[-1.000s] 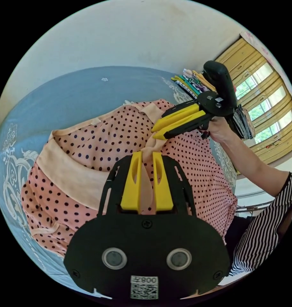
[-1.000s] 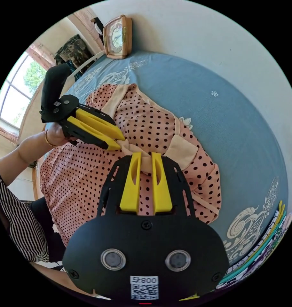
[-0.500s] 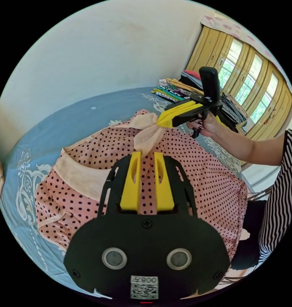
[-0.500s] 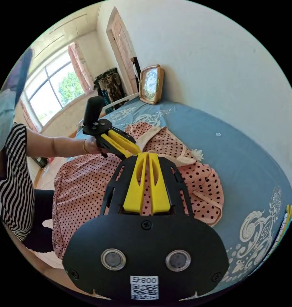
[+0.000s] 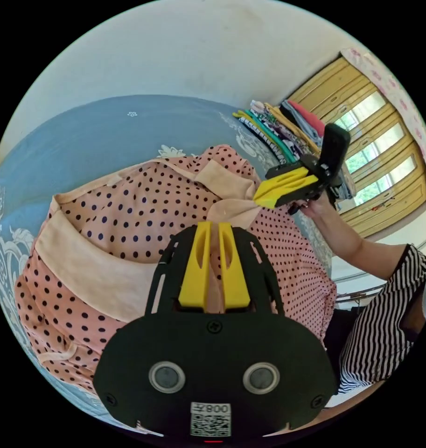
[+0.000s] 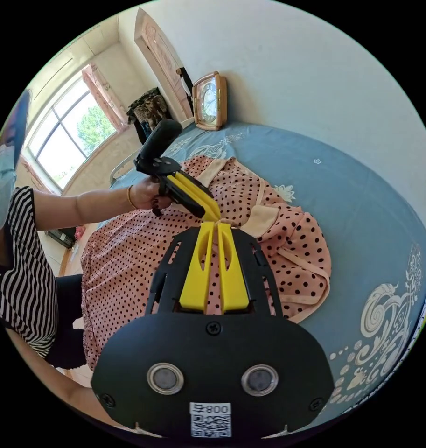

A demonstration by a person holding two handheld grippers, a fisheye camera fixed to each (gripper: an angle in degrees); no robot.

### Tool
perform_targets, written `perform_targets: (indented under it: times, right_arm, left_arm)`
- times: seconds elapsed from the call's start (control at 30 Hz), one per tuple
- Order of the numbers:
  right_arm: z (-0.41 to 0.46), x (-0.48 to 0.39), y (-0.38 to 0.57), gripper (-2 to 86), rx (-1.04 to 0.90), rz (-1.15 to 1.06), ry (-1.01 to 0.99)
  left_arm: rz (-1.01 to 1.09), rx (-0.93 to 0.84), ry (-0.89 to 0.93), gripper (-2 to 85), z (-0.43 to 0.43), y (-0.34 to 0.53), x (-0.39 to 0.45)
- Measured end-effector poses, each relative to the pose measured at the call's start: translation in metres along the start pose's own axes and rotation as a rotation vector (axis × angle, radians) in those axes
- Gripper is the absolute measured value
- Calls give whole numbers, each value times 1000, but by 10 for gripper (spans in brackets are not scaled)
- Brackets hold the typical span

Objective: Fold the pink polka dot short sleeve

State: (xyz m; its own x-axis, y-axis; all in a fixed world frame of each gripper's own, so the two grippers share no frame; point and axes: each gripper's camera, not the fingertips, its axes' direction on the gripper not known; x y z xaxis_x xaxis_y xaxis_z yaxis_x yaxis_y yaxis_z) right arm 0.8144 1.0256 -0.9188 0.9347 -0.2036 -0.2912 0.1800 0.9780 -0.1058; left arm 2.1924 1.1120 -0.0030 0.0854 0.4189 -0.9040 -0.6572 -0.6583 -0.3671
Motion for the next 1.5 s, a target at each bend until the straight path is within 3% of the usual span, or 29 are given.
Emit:
perform_targets:
  times: [0.23,0.37,0.5,0.63,0.8,0.87,0.97,1.23,1.37,1.5]
  right_arm:
    - [-4,12,-33,5,-51,73,254]
    - [36,43,-59,0,-246,165,307]
    - [29,54,-68,1,-170,219,305]
    - [26,53,-66,1,-166,214,310]
    - [13,64,-62,1,-119,273,257]
    - [7,68,-62,2,-101,305,253]
    - [-8,70,-59,2,-47,361,228]
    - [-60,32,-25,16,15,223,-91]
    - [-56,22,-9,42,-95,266,3]
    - [-71,31,-13,49,1,310,47]
  left_arm:
    - [50,114,-111,6,-1,16,28]
    - [92,209,-99,12,-9,23,45]
    - [105,162,-193,37,4,22,57]
    - [58,-23,-243,31,45,16,51]
    - [77,85,-305,11,39,31,71]
    - [142,211,-313,8,25,46,92]
    - [235,259,-418,7,24,65,123]
    - [467,106,-571,6,79,112,181]
    - [493,60,-577,7,91,123,193]
    - [424,116,-547,6,78,129,187]
